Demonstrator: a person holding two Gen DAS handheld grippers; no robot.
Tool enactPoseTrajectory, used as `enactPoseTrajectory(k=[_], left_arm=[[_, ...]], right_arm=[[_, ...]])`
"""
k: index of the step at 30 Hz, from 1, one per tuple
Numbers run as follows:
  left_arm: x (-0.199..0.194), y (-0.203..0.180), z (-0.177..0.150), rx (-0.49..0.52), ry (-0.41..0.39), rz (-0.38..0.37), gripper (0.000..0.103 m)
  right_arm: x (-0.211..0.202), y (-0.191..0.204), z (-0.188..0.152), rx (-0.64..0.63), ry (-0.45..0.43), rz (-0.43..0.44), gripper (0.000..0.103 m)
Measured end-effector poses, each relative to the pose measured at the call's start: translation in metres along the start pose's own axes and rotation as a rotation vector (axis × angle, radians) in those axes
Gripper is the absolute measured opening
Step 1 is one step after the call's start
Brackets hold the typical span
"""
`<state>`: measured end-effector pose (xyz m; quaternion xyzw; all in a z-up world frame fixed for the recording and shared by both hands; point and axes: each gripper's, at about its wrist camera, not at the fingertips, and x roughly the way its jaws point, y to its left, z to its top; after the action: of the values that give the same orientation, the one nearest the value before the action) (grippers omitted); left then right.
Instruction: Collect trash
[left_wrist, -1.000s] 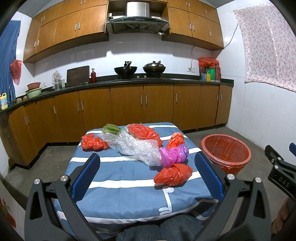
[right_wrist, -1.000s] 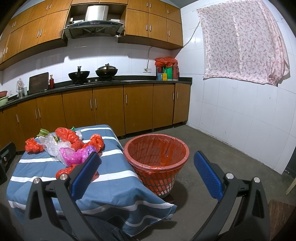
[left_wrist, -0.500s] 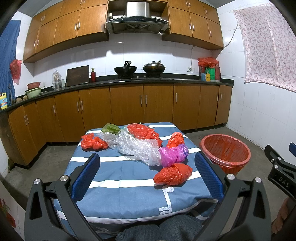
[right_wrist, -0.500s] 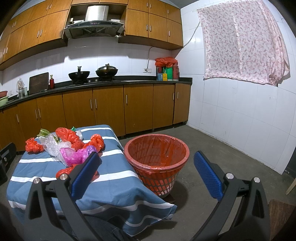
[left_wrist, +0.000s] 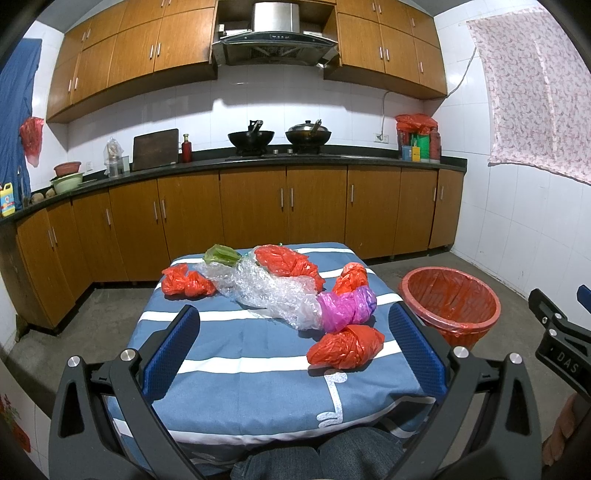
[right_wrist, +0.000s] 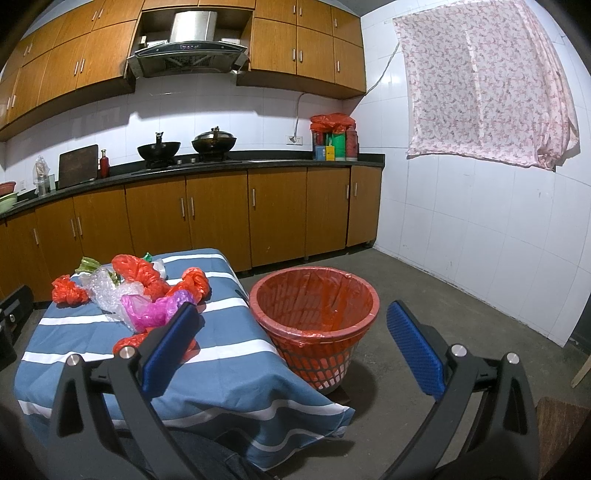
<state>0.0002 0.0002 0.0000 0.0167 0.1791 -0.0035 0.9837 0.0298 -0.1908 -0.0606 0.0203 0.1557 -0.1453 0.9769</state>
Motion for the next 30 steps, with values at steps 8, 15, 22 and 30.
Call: enactPoseTrajectory(k=[8,15,22,30], left_arm=[[0.0,-0.001,0.0,-0.002,0.001,0.0,0.101],[-0.001,-0.001,0.0,-0.002,0.002,0.0,0.101],[0.003,0.005,-0.005,-0.005,0.006,0.004,0.101],[0.008,0.007,-0.006,-0.021,0.027,0.013,0.101]], right_arm=[[0.01,-0.002,-0.008,-0.001,0.003,0.012,0.099],[0.001,0.002,0.0,0.0,0.003,0.019,0.099],[0.002,0.003,0.0,0.0,0.008,0.024,0.099],[0.01,0.005,0.001,0.016,0.029,0.049,0.099]])
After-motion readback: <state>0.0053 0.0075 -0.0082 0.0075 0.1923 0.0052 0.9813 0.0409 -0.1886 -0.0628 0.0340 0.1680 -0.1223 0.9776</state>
